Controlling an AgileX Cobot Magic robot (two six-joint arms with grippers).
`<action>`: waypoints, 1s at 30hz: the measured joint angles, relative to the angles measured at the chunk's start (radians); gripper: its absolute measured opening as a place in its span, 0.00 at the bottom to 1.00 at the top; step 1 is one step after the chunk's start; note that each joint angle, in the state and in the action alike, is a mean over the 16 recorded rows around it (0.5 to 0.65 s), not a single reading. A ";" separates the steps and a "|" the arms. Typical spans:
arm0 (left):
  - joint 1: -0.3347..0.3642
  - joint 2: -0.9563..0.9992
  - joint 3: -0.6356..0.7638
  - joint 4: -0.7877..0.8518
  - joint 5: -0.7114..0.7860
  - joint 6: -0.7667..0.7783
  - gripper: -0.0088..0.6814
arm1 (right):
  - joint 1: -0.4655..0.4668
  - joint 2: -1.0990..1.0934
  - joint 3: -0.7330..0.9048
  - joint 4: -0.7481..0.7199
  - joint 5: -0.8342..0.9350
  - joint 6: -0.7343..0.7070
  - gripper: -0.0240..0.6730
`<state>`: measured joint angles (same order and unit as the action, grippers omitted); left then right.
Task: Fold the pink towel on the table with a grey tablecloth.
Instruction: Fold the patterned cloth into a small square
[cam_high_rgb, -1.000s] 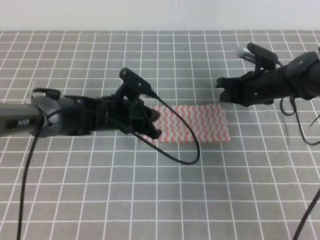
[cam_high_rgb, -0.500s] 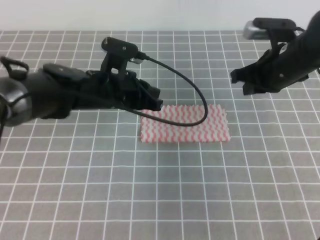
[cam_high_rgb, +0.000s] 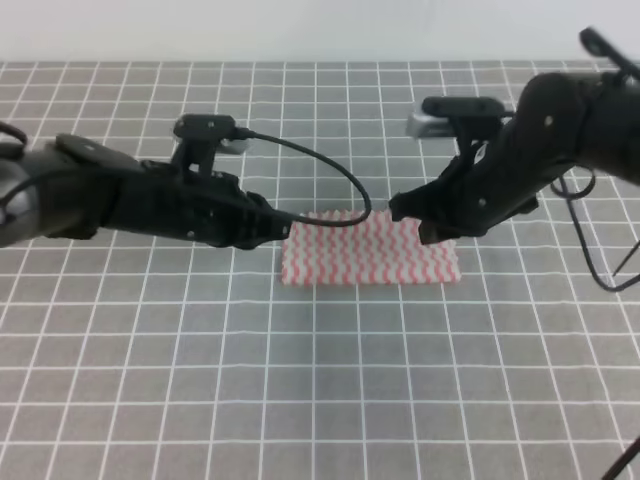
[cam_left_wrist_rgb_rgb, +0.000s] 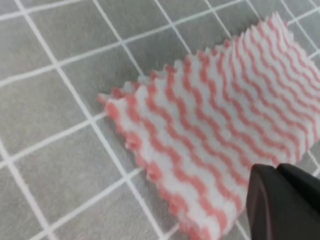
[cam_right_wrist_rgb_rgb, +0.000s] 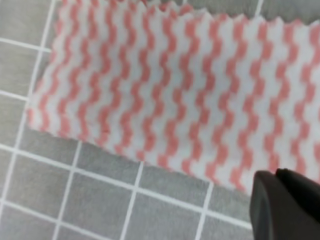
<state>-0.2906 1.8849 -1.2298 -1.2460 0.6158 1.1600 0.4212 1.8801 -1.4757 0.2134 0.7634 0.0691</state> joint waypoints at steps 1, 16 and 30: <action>0.001 0.008 0.000 -0.013 0.005 0.009 0.01 | 0.001 0.009 0.000 0.003 -0.004 0.000 0.01; 0.000 0.141 -0.001 -0.111 0.066 0.076 0.01 | 0.000 0.106 -0.001 0.006 -0.016 0.003 0.01; 0.001 0.172 -0.075 -0.109 0.144 0.075 0.01 | -0.018 0.144 -0.001 -0.021 -0.012 0.027 0.01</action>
<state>-0.2892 2.0565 -1.3046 -1.3546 0.7602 1.2348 0.4032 2.0243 -1.4768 0.1923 0.7517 0.0961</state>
